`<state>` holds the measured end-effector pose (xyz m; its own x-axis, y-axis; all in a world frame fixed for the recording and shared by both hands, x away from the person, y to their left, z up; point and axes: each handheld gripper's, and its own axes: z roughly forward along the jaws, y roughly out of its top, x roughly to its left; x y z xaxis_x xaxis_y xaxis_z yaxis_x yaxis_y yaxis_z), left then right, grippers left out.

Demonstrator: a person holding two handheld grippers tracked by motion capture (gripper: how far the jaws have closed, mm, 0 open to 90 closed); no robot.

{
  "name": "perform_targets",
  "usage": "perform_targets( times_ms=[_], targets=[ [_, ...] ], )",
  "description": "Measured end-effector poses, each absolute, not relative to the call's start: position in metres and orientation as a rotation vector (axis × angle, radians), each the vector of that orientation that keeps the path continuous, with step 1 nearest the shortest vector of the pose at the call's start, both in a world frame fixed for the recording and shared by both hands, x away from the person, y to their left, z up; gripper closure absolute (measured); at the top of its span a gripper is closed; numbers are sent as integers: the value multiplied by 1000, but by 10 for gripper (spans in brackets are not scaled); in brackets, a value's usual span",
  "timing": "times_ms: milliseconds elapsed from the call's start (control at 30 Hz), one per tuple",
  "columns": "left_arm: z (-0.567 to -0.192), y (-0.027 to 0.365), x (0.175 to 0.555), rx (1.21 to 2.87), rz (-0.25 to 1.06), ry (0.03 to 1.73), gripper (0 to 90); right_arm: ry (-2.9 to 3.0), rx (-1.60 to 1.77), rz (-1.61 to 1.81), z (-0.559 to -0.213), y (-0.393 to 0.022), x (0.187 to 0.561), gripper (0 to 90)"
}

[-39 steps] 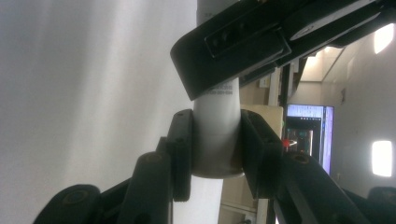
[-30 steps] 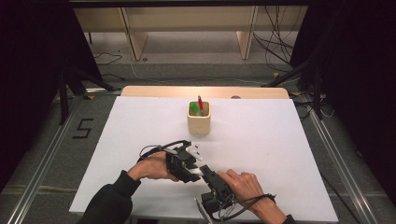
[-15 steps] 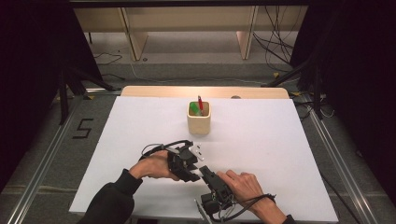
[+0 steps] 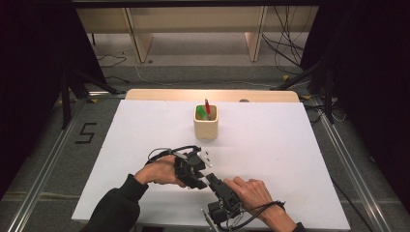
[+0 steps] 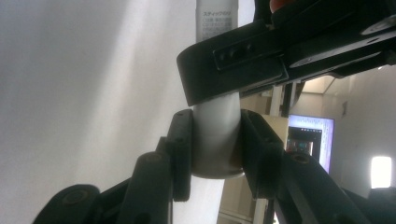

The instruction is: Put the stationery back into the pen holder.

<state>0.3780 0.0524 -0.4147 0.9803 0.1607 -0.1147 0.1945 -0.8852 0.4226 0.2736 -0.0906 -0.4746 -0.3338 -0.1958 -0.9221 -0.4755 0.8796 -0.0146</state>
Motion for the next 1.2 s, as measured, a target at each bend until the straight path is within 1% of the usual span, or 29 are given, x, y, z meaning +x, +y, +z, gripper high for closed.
perform_targets(
  times_ms=[133,167,233,400,567,767,1067,1200],
  targets=[
    [-415,52,378,2679,-125,258,689,1921,-498,313,-474,-91,273,663],
    [-414,52,378,2683,-122,260,690,1924,-499,311,-473,-91,273,649],
    [-414,53,379,2689,-125,263,691,1926,-475,327,-472,-92,273,572],
    [-413,57,381,2673,-124,292,692,1986,-418,358,-466,-96,273,456],
    [-409,64,383,2649,-105,319,691,2053,-296,445,-459,-103,280,401],
    [-405,74,389,2598,-52,394,691,2223,1,669,-446,-118,294,328],
    [-396,85,396,2465,58,520,691,2421,655,1093,-434,-160,317,285],
    [-393,88,399,2403,107,575,691,2382,844,1246,-432,-182,322,274]
  ],
)
